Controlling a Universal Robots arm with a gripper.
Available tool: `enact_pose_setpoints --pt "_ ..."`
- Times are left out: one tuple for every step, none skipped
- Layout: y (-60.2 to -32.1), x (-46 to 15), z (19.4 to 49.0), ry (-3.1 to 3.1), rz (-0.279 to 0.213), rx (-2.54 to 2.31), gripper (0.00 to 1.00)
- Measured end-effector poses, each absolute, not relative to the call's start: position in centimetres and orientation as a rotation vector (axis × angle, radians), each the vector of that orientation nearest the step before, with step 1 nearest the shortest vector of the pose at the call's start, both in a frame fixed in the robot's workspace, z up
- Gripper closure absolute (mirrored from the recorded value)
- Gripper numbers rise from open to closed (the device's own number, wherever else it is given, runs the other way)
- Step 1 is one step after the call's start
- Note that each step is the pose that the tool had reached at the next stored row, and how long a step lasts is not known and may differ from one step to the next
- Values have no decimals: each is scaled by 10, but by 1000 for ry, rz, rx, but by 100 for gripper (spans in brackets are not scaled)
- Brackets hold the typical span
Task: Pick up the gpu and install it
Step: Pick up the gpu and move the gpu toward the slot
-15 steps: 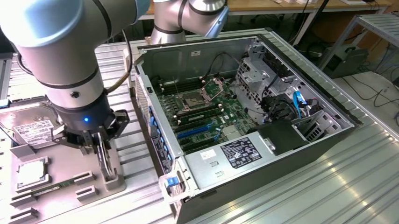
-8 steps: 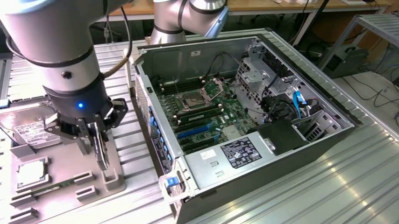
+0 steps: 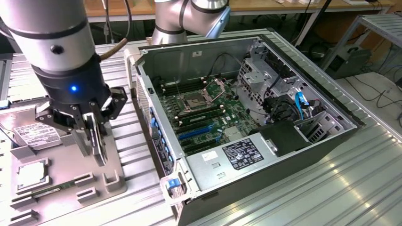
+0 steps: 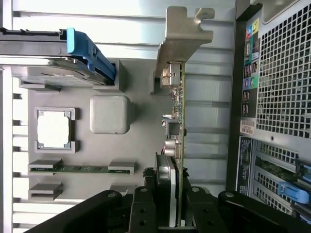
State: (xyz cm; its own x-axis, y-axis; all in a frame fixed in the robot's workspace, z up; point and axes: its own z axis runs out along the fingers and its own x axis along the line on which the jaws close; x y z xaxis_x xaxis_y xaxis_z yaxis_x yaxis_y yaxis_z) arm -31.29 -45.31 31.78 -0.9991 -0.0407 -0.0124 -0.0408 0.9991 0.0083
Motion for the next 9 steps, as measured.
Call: enact_pose_setpoints --pt "-453 -313 323 3129 8 -64 71" --pt "-453 -313 327 3129 5 -64 71" --pt "-453 -312 332 3129 2 -64 71" --pt "-453 -312 337 3129 -1 -64 71" --pt "-453 -312 339 3129 -3 -64 71" --pt "-453 -311 339 3129 -3 -64 71" --pt "-453 -311 339 3129 -3 -64 71" --pt "-453 -311 339 3129 -3 -64 71" --pt "-453 -311 341 3129 -3 -64 71"
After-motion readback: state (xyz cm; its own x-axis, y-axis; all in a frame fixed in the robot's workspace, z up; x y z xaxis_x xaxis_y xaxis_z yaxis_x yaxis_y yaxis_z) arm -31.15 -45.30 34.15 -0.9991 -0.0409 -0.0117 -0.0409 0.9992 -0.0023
